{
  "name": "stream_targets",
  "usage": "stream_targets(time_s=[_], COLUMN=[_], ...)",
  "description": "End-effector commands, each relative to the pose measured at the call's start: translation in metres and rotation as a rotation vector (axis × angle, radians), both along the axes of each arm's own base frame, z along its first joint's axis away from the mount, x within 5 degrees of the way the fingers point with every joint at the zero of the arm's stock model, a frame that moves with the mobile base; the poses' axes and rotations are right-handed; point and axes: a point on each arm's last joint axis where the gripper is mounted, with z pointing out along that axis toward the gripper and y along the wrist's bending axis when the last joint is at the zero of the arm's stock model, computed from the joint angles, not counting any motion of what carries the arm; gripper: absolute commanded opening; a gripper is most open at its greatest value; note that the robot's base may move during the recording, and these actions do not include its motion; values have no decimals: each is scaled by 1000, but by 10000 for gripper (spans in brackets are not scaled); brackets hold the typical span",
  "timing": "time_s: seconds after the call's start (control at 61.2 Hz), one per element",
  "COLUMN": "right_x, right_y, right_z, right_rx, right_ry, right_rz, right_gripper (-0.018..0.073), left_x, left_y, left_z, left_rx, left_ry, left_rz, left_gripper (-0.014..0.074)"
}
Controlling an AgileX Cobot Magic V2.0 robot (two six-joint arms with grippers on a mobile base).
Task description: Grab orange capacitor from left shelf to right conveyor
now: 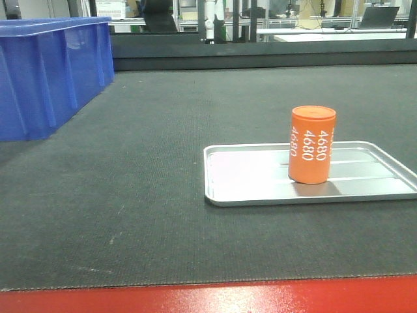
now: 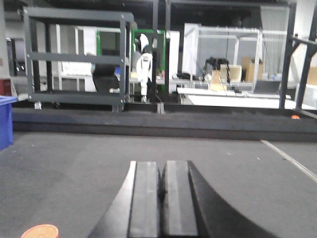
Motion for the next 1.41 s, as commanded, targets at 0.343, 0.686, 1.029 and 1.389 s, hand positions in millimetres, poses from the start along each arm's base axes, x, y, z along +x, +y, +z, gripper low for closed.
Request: stream_targets(time_s=[0.343, 0.686, 1.029, 1.389], right_x=[10, 9, 9, 9], right_y=[-1, -2, -1, 1], right_z=[-52, -53, -53, -52], right_rx=[80, 67, 43, 64], right_ry=[-38, -37, -37, -44], right_rz=[15, -10, 2, 34], right_gripper=[56, 56, 56, 56], left_x=[0, 0, 0, 0], left_y=[0, 0, 0, 0], left_z=[1, 1, 1, 1], left_rx=[-5, -5, -5, -5], left_ry=[-76, -76, -76, -76], left_rz=[1, 1, 1, 1], left_gripper=[-126, -126, -126, -126])
